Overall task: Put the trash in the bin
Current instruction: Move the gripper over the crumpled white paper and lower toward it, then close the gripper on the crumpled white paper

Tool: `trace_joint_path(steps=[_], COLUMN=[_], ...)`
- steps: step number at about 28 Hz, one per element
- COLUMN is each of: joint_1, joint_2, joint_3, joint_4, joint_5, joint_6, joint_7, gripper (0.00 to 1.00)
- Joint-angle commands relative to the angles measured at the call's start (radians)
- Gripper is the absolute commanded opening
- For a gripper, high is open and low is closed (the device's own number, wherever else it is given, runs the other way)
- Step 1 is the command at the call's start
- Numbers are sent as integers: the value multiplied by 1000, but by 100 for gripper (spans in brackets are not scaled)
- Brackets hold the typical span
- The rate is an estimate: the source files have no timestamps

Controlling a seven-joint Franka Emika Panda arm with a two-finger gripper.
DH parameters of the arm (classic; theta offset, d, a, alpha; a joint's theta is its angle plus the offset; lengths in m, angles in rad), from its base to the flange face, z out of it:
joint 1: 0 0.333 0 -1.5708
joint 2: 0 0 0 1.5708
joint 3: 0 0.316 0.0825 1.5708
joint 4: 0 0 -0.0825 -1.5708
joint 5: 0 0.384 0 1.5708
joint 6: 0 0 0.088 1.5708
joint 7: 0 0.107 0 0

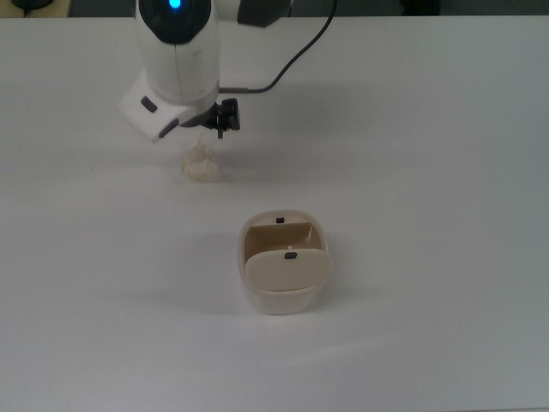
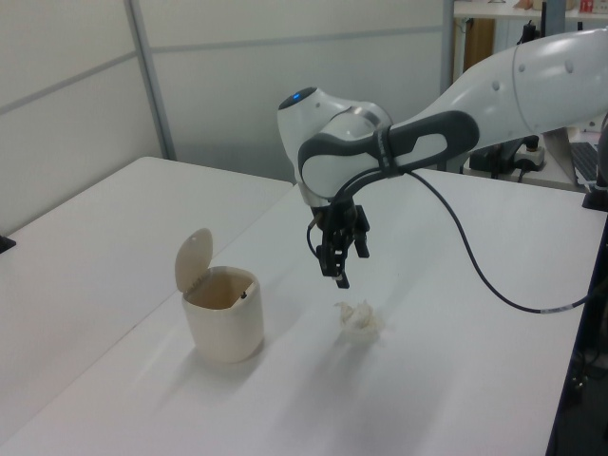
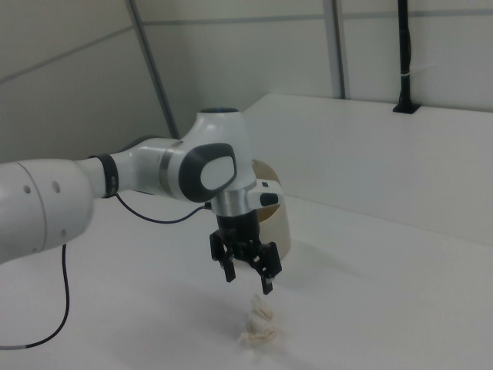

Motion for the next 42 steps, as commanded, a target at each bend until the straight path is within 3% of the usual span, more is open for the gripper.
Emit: trace_joint_path(steps=[1,3,5,8,13,16,20,35,42], joint_1=[38,49,52,59,64,62,62,58,62], joint_2=[53,69,90,108,133,138,138,133,66], joint_3=[-3,-3,-3,-3,-3,-3,-3,-6,-3], joint_4=[2,2,2,1,-6,-6,-4,-3,17], joint_5=[-15,-18,-32,-42,-45,-48,-48,-48,-48], joint_6=[59,68,74,88,142,143,143,142,140], joint_7=[-7,-7,-7,-7,-7,-9,-9,-16,-16], gripper=[100,97,82,68,60,30,0,0,0])
